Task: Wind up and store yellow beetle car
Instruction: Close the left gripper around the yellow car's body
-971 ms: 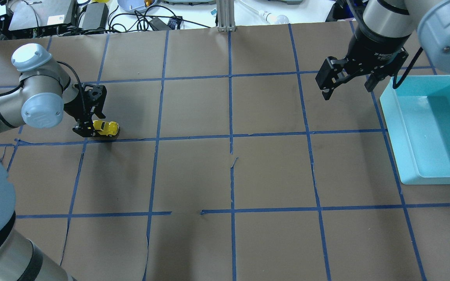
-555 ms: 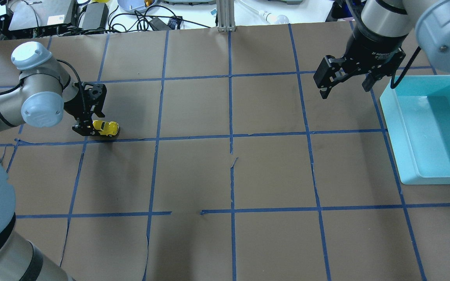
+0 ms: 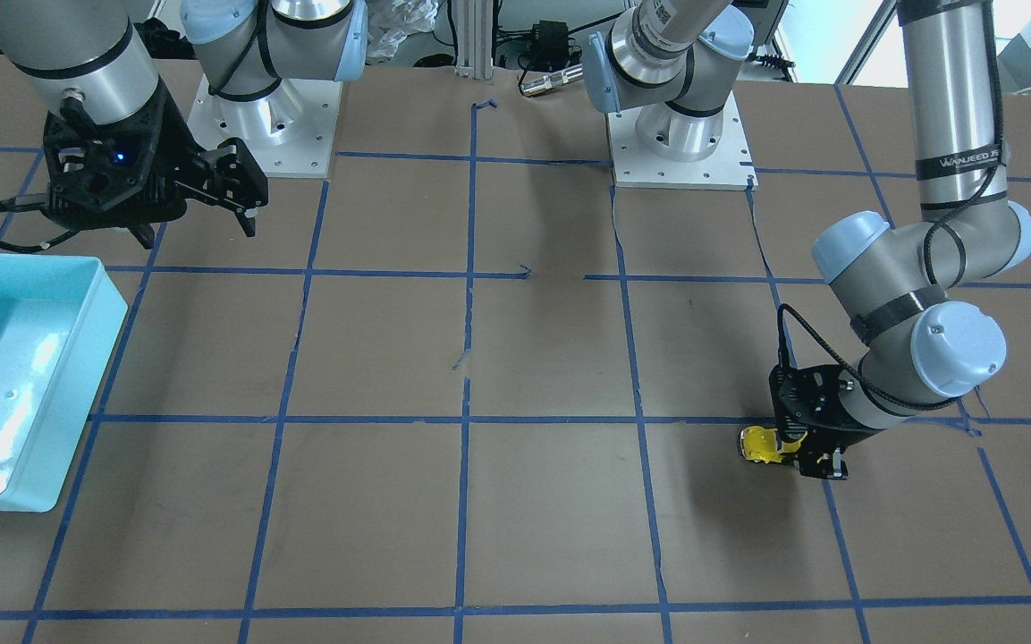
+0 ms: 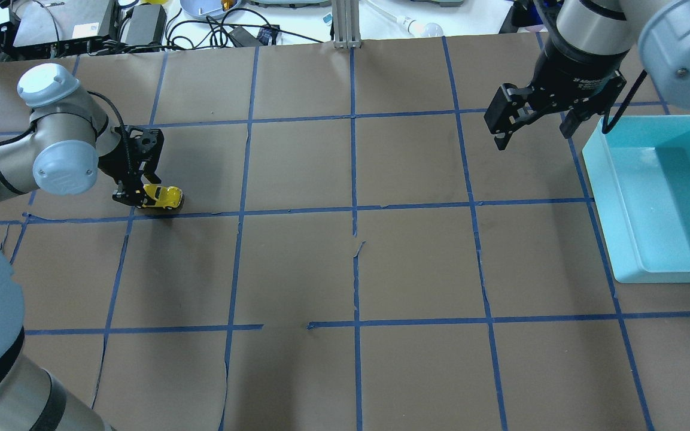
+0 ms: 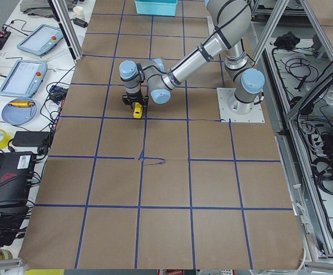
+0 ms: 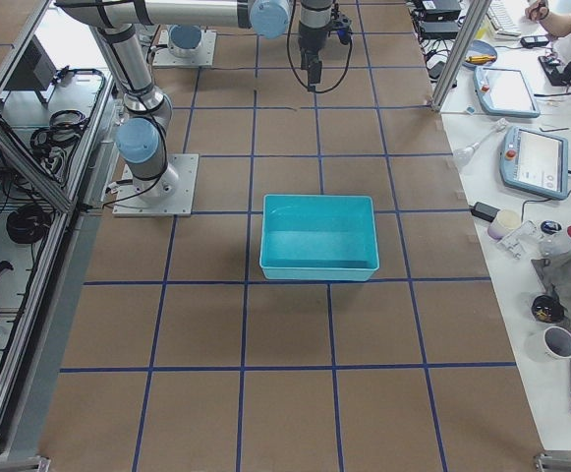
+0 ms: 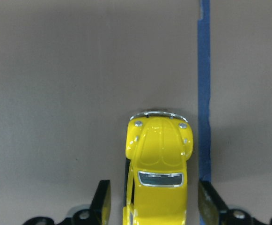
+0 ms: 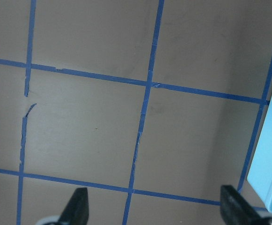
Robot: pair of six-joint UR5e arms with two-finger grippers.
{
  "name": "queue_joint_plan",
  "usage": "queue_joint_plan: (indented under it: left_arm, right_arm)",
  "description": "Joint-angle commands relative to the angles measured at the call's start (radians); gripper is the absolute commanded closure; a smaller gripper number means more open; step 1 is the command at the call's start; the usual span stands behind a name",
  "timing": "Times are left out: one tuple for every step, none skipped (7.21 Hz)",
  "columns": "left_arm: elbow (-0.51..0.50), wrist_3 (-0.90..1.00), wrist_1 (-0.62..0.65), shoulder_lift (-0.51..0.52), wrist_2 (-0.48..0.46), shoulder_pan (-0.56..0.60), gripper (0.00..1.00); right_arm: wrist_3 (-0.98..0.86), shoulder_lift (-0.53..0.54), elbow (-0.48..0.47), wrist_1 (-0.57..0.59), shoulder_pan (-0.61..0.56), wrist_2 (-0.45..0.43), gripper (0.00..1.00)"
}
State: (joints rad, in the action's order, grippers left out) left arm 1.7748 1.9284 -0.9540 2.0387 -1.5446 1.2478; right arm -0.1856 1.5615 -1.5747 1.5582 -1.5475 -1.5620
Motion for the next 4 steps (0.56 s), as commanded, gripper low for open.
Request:
queue_joint_plan:
  left_arm:
    - [-0.001,-0.002,0.000,0.001,0.000,-0.001,0.91]
    - [0.000,-0.003,0.000,0.003,0.000,-0.001,0.91]
    - [-0.001,-0.005,0.000,0.003,0.000,0.001,0.91]
    - [-0.002,-0.005,0.000,0.003,0.000,-0.001,0.91]
  right_arm:
    - [0.000,0.006,0.002,-0.006,0.003,-0.001,0.00]
    - [0.002,0.006,0.002,-0.012,0.004,-0.003,0.00]
    - [0.002,0.006,0.001,-0.003,0.004,-0.003,0.00]
    - [0.000,0.005,-0.002,0.000,0.004,-0.003,0.00]
